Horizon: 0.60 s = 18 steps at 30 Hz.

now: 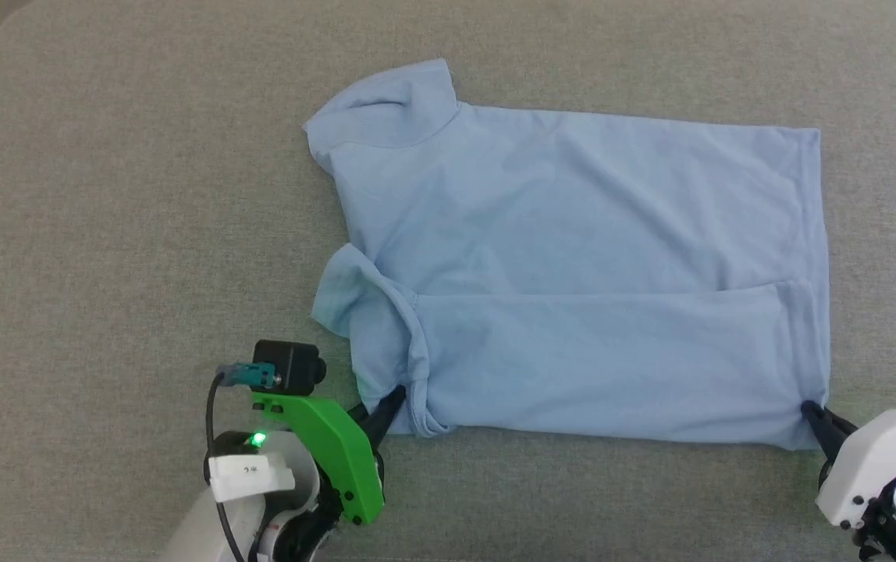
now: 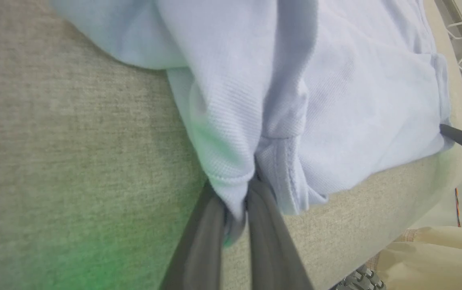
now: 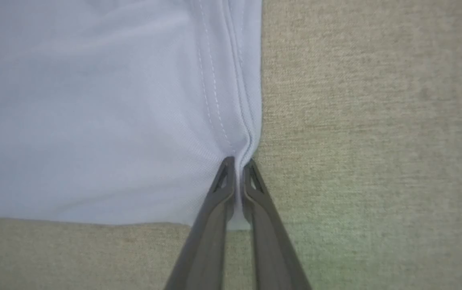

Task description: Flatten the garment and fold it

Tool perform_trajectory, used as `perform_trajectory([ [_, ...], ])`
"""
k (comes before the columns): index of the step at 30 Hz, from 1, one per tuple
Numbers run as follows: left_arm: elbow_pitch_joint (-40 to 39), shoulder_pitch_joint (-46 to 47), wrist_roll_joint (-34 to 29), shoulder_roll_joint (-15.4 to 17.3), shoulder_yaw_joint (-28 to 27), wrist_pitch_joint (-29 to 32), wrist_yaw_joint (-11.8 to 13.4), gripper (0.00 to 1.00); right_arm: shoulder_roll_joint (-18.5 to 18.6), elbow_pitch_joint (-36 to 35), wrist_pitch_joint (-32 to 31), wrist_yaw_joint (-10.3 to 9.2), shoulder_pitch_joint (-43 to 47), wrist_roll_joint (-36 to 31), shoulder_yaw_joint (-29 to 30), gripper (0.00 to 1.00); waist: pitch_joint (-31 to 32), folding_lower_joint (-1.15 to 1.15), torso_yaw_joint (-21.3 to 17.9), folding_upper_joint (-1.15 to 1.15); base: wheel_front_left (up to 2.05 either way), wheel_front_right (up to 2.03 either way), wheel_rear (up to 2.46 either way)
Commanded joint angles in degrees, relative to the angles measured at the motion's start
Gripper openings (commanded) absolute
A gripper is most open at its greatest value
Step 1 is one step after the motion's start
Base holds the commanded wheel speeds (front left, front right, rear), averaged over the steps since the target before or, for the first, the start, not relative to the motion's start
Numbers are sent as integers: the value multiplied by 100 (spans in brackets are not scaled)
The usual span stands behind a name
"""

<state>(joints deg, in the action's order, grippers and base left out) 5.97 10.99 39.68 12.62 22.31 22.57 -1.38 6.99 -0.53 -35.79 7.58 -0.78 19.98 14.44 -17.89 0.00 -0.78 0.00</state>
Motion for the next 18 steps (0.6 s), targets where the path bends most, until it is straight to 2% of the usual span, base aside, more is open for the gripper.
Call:
perform_trajectory([
  [1,41,57,-10,3,-73,-41,53,0,17,44,19,-9,-92,68,-7,0,-37,0,-13,0,0,0,0],
  [9,-217,-160,197,80,-275,-109,103,0,137,-283,161,-9,-186,233,113,0,112,0,-56,0,0,0,0],
  [18,-1132,-991,504,231,-402,271,484,0,17,-982,95,-9,269,404,314,0,525,0,-59,0,0,0,0],
])
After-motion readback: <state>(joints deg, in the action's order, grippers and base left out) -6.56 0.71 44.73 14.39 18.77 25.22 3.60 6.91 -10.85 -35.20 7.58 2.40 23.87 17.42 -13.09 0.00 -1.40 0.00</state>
